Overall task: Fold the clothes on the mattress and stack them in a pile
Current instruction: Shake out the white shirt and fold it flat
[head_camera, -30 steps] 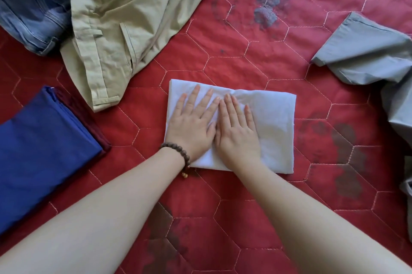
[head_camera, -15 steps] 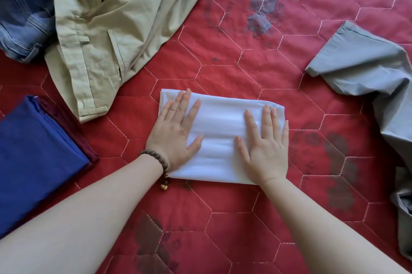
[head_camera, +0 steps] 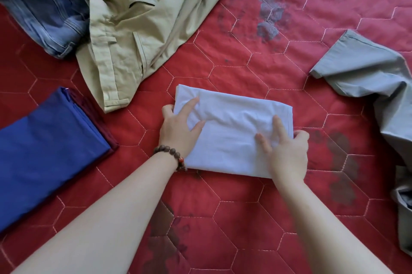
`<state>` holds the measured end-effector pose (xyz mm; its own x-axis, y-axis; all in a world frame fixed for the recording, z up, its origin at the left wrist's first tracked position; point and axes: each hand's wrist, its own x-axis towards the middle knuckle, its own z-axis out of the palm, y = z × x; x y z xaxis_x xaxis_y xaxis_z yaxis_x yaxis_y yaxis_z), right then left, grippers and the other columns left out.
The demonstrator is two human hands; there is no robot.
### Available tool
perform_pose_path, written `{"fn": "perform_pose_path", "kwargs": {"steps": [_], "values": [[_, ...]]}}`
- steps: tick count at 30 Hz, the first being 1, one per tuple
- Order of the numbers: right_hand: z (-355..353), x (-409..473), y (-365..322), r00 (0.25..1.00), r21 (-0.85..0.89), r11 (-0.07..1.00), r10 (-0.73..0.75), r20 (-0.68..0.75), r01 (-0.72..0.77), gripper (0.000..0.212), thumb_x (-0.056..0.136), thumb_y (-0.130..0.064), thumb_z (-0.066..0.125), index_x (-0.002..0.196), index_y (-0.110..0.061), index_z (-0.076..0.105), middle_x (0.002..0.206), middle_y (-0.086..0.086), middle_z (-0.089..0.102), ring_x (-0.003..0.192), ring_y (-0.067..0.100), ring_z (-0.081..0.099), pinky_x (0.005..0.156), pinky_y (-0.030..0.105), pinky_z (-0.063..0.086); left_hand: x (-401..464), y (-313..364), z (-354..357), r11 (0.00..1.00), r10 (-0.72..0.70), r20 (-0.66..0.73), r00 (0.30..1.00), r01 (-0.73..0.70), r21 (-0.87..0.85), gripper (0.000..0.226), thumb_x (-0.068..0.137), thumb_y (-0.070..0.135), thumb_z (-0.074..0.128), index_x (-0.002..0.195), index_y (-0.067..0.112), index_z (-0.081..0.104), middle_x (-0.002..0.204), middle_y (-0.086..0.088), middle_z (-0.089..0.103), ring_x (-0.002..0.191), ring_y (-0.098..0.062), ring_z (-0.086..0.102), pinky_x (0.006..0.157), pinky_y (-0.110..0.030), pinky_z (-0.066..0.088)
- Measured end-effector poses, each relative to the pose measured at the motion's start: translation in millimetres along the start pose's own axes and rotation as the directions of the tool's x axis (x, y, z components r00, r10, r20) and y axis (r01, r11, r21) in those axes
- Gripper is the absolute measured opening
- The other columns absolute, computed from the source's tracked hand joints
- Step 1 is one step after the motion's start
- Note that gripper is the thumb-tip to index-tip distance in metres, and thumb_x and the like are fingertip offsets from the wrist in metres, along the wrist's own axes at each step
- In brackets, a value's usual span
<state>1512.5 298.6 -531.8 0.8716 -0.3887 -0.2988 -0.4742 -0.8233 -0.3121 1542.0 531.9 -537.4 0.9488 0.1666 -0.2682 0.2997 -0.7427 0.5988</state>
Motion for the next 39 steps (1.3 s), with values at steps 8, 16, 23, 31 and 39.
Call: {"fn": "perform_pose_path", "kwargs": {"steps": [8,16,23,31,39], "values": [[-27,-5,19,0.944,0.243,0.970,-0.095,0.316,0.016,0.049,0.087,-0.038,0.066,0.134,-0.039,0.051,0.118,0.003,0.057,0.107,0.023,0.054,0.089,0.035,0.040,-24,-13,-19,0.948,-0.016,0.196,0.981,0.077,-0.308,0.054,0.083,0.017,0.073,0.133,0.023,0.055,0.127,0.008,0.055,0.124,-0.013,0.049,0.091,-0.009,0.029],[-16,-71,-38,0.904,0.192,0.911,-0.396,0.163,0.365,0.036,0.089,-0.016,0.063,0.121,-0.032,0.060,0.102,-0.009,0.048,0.086,0.016,0.051,0.069,0.030,0.034,-102,-66,-76,0.991,-0.086,0.064,0.994,0.091,-0.094,0.060,0.087,0.024,0.068,0.142,0.022,0.045,0.129,-0.007,0.047,0.115,-0.026,0.051,0.082,-0.016,0.029],[30,-124,-185,0.736,0.234,0.747,-0.660,0.149,0.622,0.041,0.090,-0.017,0.063,0.130,-0.027,0.058,0.110,-0.007,0.048,0.084,0.013,0.047,0.068,0.030,0.036,-138,-167,-186,0.967,-0.249,-0.220,0.943,0.227,-0.119,0.062,0.084,0.022,0.072,0.141,0.022,0.047,0.120,-0.003,0.048,0.100,-0.024,0.056,0.070,-0.011,0.025],[89,-147,-320,0.591,0.213,0.636,-0.770,0.240,0.742,0.040,0.093,-0.025,0.059,0.133,-0.026,0.054,0.108,-0.001,0.045,0.085,0.022,0.050,0.068,0.032,0.041,-131,-263,-253,0.916,-0.397,-0.359,0.845,0.338,-0.218,0.060,0.086,0.023,0.069,0.142,0.022,0.046,0.119,0.000,0.050,0.093,-0.012,0.050,0.071,-0.010,0.026],[133,-140,-339,0.663,-0.067,0.686,-0.666,0.343,0.724,0.051,0.094,-0.034,0.054,0.143,-0.029,0.041,0.143,0.009,0.032,0.125,0.033,0.040,0.102,0.044,0.037,-121,-288,-243,0.891,-0.441,-0.367,0.819,0.447,-0.072,0.058,0.088,0.021,0.060,0.143,0.025,0.043,0.151,-0.008,0.024,0.126,-0.027,0.039,0.096,-0.034,0.038]]}}
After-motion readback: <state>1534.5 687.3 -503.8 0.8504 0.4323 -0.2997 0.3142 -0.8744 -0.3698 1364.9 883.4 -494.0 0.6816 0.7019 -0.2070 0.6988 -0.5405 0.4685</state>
